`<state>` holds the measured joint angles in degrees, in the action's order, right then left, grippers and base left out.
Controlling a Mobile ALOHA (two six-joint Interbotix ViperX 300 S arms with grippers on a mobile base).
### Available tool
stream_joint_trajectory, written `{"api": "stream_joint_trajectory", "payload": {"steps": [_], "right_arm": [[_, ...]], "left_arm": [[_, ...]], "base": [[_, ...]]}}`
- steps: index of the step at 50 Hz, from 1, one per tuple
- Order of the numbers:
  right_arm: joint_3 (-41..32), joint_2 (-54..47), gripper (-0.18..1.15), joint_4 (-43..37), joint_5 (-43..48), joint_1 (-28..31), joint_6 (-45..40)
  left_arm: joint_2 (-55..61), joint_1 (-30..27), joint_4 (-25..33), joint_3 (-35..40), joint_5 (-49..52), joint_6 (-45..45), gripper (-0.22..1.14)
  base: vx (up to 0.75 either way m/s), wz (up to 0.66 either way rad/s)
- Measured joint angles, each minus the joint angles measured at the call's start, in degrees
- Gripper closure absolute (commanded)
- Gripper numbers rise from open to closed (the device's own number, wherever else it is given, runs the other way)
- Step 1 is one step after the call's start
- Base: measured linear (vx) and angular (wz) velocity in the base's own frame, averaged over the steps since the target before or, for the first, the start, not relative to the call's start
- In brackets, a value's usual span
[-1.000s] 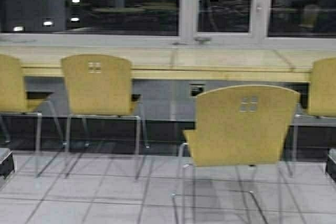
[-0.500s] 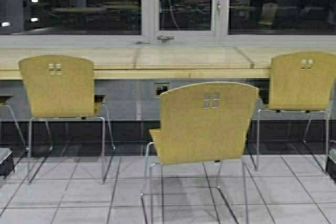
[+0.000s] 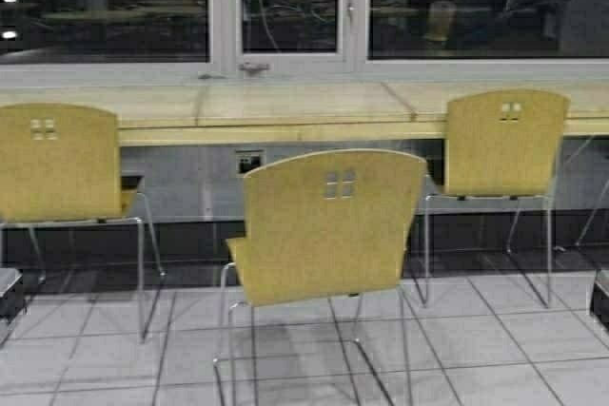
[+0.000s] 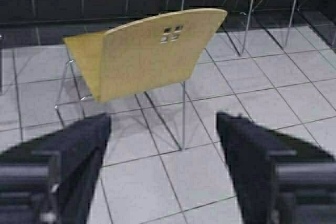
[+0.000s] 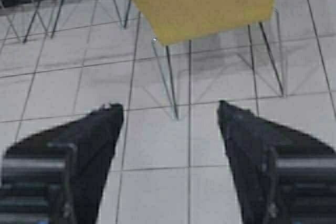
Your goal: Push the chairs under the table
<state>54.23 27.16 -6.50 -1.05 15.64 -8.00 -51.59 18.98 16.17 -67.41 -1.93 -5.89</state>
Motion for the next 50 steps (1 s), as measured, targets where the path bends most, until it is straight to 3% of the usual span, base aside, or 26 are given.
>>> {"api": "stream_joint_trajectory", "payload": {"steps": [50], "right_arm": [[-2.9, -6.2, 0.07, -0.4, -2.9, 0.2, -4.3]], "left_arm": [[4.8, -0.1, -0.1, -0.2, -0.1, -0.4, -0.03]], "base": [[0.23, -0.03]]}}
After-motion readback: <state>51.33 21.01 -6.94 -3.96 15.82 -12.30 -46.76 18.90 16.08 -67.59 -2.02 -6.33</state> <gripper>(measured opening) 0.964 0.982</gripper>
